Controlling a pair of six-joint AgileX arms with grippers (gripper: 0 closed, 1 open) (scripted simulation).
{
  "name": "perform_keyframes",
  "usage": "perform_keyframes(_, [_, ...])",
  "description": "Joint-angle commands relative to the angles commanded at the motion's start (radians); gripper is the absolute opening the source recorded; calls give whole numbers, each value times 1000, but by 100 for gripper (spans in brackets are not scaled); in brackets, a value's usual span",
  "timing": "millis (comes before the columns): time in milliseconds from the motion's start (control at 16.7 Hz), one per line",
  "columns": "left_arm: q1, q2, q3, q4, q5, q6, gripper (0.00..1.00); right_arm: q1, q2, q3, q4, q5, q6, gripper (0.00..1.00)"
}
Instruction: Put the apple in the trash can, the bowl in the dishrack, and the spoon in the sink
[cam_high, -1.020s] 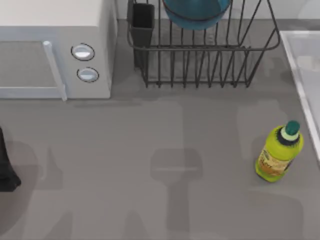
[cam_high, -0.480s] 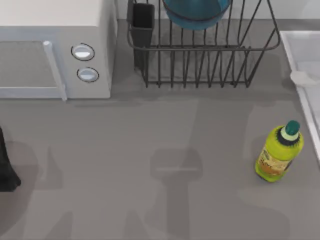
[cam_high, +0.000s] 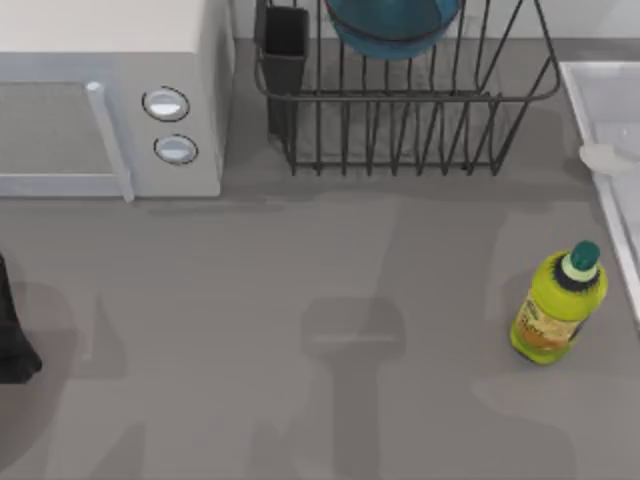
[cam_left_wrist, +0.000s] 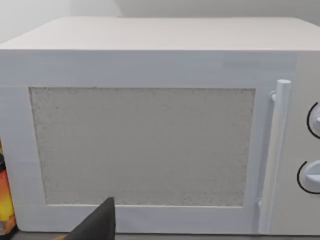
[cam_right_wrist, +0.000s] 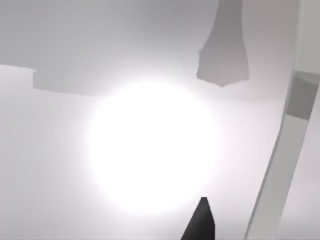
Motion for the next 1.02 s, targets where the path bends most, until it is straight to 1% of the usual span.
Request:
perform_keyframes(660, [0,0,0,0,0,0,100,0,0,0,0,0,0,98])
perform_keyframes(720, [0,0,0,0,0,0,100,0,0,0,0,0,0,100])
perform_keyframes(1020, [0,0,0,0,0,0,100,0,0,0,0,0,0,100])
